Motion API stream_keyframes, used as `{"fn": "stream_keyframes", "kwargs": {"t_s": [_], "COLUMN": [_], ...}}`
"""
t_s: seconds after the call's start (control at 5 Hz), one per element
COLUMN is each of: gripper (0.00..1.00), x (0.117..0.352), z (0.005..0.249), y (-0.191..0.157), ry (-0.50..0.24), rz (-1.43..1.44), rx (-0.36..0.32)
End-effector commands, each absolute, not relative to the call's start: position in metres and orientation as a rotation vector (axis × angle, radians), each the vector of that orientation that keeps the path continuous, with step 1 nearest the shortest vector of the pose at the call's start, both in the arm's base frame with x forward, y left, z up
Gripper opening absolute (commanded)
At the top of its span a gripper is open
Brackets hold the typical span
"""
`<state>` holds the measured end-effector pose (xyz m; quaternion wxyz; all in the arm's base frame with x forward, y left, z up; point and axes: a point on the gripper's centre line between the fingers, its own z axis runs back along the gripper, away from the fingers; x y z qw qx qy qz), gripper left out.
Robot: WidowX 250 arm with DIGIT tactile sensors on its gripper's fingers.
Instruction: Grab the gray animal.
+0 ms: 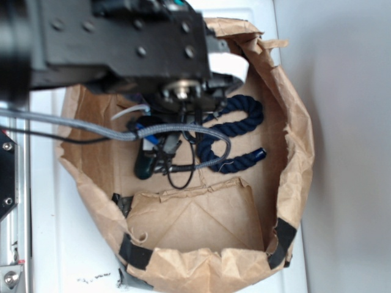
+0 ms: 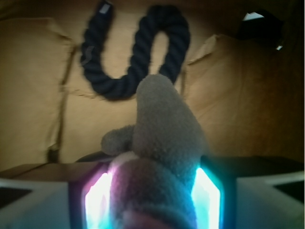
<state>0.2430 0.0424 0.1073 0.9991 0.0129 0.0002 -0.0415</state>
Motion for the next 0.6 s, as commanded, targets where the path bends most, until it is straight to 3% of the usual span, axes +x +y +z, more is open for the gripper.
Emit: {"fn": "stream_keyframes", "kwargs": {"t_s": [0.0, 0.2, 0.4], "gripper": [0.0, 0.0, 1.0], "x": [0.244, 0.244, 0.244], "z": [0.1369, 0.137, 0.137], "y": [0.0472, 0.0452, 0.0452], "ry": [-0.098, -0.101, -0.101], "rz": [-0.127, -0.141, -0.141], "rx": [0.007, 0.007, 0.007]}}
